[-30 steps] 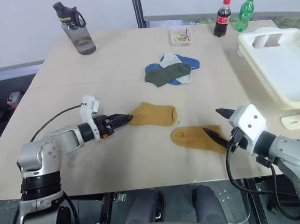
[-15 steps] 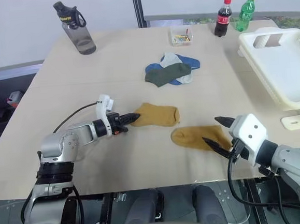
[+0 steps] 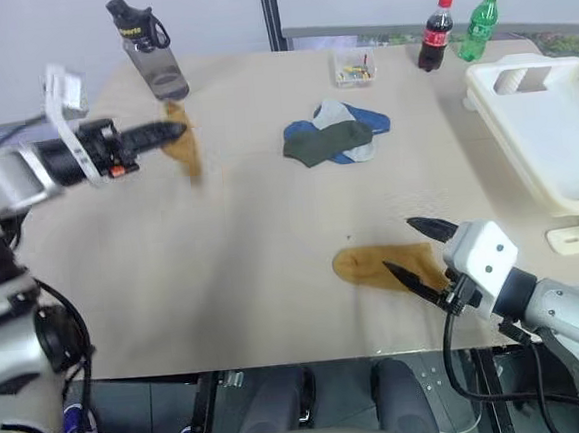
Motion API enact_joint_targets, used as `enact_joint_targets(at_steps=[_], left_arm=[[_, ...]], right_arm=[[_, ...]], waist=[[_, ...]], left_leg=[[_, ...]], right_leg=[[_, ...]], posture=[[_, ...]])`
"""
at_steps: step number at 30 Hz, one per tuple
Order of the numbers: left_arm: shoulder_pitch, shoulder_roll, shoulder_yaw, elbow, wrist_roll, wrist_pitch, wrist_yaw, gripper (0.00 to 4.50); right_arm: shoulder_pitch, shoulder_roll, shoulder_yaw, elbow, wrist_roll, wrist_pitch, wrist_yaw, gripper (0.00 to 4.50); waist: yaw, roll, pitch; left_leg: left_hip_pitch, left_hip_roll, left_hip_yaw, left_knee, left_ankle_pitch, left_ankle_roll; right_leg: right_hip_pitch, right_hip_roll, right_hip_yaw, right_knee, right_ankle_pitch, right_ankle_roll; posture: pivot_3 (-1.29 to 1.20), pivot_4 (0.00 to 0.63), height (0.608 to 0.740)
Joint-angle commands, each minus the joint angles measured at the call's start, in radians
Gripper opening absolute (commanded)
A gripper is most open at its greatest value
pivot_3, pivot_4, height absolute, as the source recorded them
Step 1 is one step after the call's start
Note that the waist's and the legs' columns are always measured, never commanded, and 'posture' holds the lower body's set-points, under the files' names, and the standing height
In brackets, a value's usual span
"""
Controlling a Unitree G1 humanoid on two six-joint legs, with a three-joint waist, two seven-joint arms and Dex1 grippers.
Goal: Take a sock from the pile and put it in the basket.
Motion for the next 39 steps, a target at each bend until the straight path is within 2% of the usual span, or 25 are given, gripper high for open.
enact_joint_targets(at_steps=[1,5,9,13,14,15,16,20,23,25,27,32,33,35,38,39], left_arm=[[0.021,-0.157,-0.213,-0.051,0.074,0.008,0.089,0.03],[0.076,-0.399,-0.399,0.04,0.235,-0.129,0.215,0.03],[0.094,-0.551,-0.502,0.168,0.342,-0.305,0.225,0.03],[0.065,-0.631,-0.455,0.199,0.322,-0.331,0.186,1.35],[0.066,-0.62,-0.439,0.167,0.303,-0.324,0.161,1.85],[0.072,-0.603,-0.428,0.131,0.29,-0.325,0.136,2.02],[0.087,-0.567,-0.424,0.081,0.285,-0.34,0.099,2.42],[0.168,-0.438,-0.386,-0.049,0.315,-0.54,-0.011,2.42],[0.222,-0.3,-0.399,-0.023,0.379,-0.701,-0.138,2.42],[0.249,-0.251,-0.439,0.02,0.445,-0.802,-0.169,2.42],[0.263,-0.243,-0.469,0.063,0.511,-0.872,-0.152,2.42],[0.3,-0.306,-0.479,0.174,0.598,-0.931,-0.071,2.42],[0.309,-0.315,-0.483,0.179,0.605,-0.932,-0.065,2.52],[0.323,-0.334,-0.479,0.181,0.609,-0.924,-0.063,2.52],[0.338,-0.359,-0.453,0.17,0.589,-0.896,-0.065,1.84],[0.342,-0.365,-0.443,0.162,0.582,-0.888,-0.07,1.42]], right_arm=[[-0.004,0.009,-0.01,-0.003,0.0,-0.025,-0.008,3.43],[-0.017,0.004,0.005,-0.002,-0.03,-0.01,-0.035,3.43],[-0.016,0.01,0.009,0.001,-0.015,0.026,-0.054,3.43],[-0.029,0.023,0.011,-0.014,0.006,0.075,-0.09,4.5],[-0.041,0.024,0.02,-0.02,0.0,0.091,-0.105,4.5],[-0.055,0.025,0.032,-0.021,-0.005,0.109,-0.12,4.5],[-0.082,0.03,0.051,-0.016,-0.007,0.143,-0.147,4.5],[-0.206,0.063,0.154,0.032,-0.003,0.271,-0.219,4.5],[-0.363,0.139,0.278,0.167,-0.058,0.334,-0.283,4.5],[-0.44,0.197,0.328,0.258,-0.084,0.366,-0.315,4.5],[-0.49,0.242,0.358,0.336,-0.105,0.383,-0.338,4.5],[-0.573,0.327,0.384,0.532,-0.15,0.394,-0.371,4.5],[-0.575,0.327,0.386,0.554,-0.155,0.398,-0.369,4.11],[-0.579,0.325,0.388,0.594,-0.172,0.396,-0.368,3.79],[-0.577,0.315,0.38,0.605,-0.18,0.396,-0.354,2.68],[-0.575,0.312,0.375,0.601,-0.18,0.4,-0.35,2.35]], waist=[[0.002,0.0,0.0],[-0.011,-0.001,0.001],[-0.019,-0.001,0.001],[-0.009,0.0,0.0],[-0.008,0.0,0.0],[-0.009,0.0,0.0],[-0.013,0.0,0.0],[-0.03,0.001,0.0],[-0.036,0.001,0.0],[-0.028,0.003,0.0],[-0.018,0.002,0.0],[0.002,0.002,0.0],[0.002,0.002,0.0],[0.0,0.003,0.0],[-0.004,0.003,-0.001],[-0.004,0.003,-0.001]], left_leg=[[0.0,0.0,0.0,0.0,0.0,0.0],[-0.001,0.0,0.001,0.0,0.001,-0.001],[-0.002,0.001,0.002,-0.001,0.002,-0.004],[-0.002,0.0,0.002,-0.001,0.0,0.001],[-0.002,0.0,0.002,0.0,0.0,0.001],[-0.002,0.0,0.002,0.0,0.0,0.001],[-0.002,0.001,0.003,0.0,0.0,0.001],[-0.001,0.003,0.003,-0.001,0.0,0.0],[-0.001,0.004,0.003,-0.001,0.0,0.0],[0.001,0.004,0.007,-0.001,0.0,0.0],[0.001,0.003,0.005,-0.001,0.0,0.0],[-0.006,0.0,0.002,0.0,0.0,0.0],[-0.006,-0.001,0.003,0.0,0.002,-0.003],[-0.007,-0.001,0.002,0.0,0.002,-0.003],[-0.005,0.0,0.003,-0.001,0.0,0.0],[-0.004,0.0,0.002,-0.001,0.0,0.001]], right_leg=[[0.0,0.0,0.0,0.0,0.0,0.0],[-0.002,0.0,0.002,0.001,0.0,0.0],[-0.005,0.001,0.003,0.002,0.0,-0.001],[-0.004,0.001,0.003,0.002,0.0,-0.001],[-0.004,0.001,0.003,0.002,0.0,0.0],[-0.004,0.001,0.003,0.002,0.0,0.0],[-0.004,0.001,0.003,0.002,0.0,0.0],[-0.005,0.002,0.004,0.003,0.0,-0.001],[-0.005,0.001,0.004,0.003,0.0,-0.001],[-0.005,0.003,0.008,0.003,0.0,-0.002],[-0.005,0.003,0.005,0.003,0.0,-0.002],[-0.006,0.001,0.002,-0.001,0.001,-0.001],[-0.005,0.0,0.003,-0.003,0.001,-0.001],[-0.005,0.0,0.002,-0.004,0.001,-0.001],[-0.005,0.0,0.003,-0.003,0.001,-0.001],[-0.005,0.001,0.002,-0.003,0.001,-0.001]], posture=[[0.0,0.15,0.74],[0.0,0.15,0.74],[0.0,0.15,0.74],[0.0,0.15,0.74],[0.0,0.15,0.74],[0.0,0.15,0.74],[0.0,0.15,0.74],[0.0,0.15,0.74],[0.0,0.15,0.74],[0.0,0.15,0.74],[0.0,0.15,0.74],[0.0,0.15,0.74],[0.0,0.15,0.74],[0.0,0.15,0.74],[0.0,0.15,0.74],[0.0,0.15,0.74]])
